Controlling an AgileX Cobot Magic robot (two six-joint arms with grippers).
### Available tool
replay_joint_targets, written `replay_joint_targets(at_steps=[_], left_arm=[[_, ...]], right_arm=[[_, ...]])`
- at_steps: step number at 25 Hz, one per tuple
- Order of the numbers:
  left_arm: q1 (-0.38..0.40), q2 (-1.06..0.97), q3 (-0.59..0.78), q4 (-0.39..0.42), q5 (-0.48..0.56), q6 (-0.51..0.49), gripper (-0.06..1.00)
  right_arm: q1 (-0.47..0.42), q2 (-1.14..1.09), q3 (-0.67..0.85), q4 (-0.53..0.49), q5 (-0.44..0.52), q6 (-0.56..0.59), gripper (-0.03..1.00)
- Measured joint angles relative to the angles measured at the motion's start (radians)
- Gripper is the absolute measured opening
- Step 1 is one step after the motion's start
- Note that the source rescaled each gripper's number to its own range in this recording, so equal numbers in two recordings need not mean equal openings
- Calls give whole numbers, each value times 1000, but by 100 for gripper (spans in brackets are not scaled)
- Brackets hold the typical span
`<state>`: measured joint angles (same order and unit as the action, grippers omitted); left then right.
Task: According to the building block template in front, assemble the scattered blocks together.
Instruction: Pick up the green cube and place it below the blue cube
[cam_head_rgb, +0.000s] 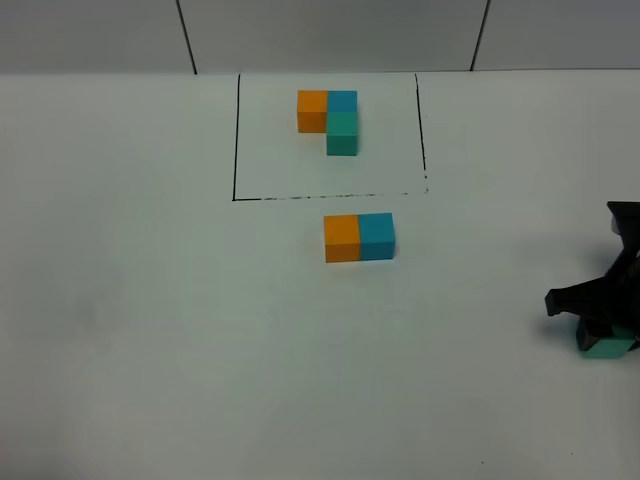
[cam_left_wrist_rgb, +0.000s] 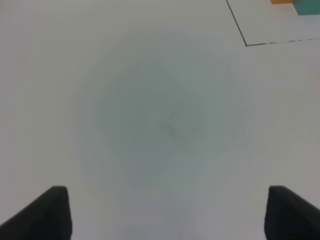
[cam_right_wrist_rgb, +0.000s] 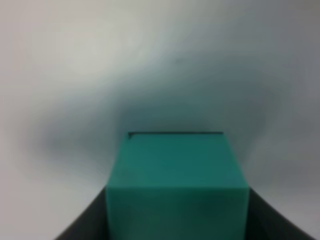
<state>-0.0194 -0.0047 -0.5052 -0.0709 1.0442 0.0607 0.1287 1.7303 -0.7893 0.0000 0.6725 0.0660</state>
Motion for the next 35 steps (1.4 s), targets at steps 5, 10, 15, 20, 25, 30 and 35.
replay_joint_targets(at_steps=[5,10,15,20,25,30,35], left_arm=[[0,0,0,0,0,0,68],[0,0,0,0,0,0,68],[0,0,0,0,0,0,68],[0,0,0,0,0,0,68],[0,0,0,0,0,0,68],[0,0,0,0,0,0,68],[0,0,0,0,0,0,68]], right_arm=[[213,-33,-70,-48,131,153,2],[445,-5,-140,-144,132,482,2],[577,103,-256,-210,128,687,2],[623,243,-443,-210,163,715,2],[634,343,-594,-203,212,716,2],[634,380,-645,-201,226,716,2],[634,410,-664,-203,228,716,2]])
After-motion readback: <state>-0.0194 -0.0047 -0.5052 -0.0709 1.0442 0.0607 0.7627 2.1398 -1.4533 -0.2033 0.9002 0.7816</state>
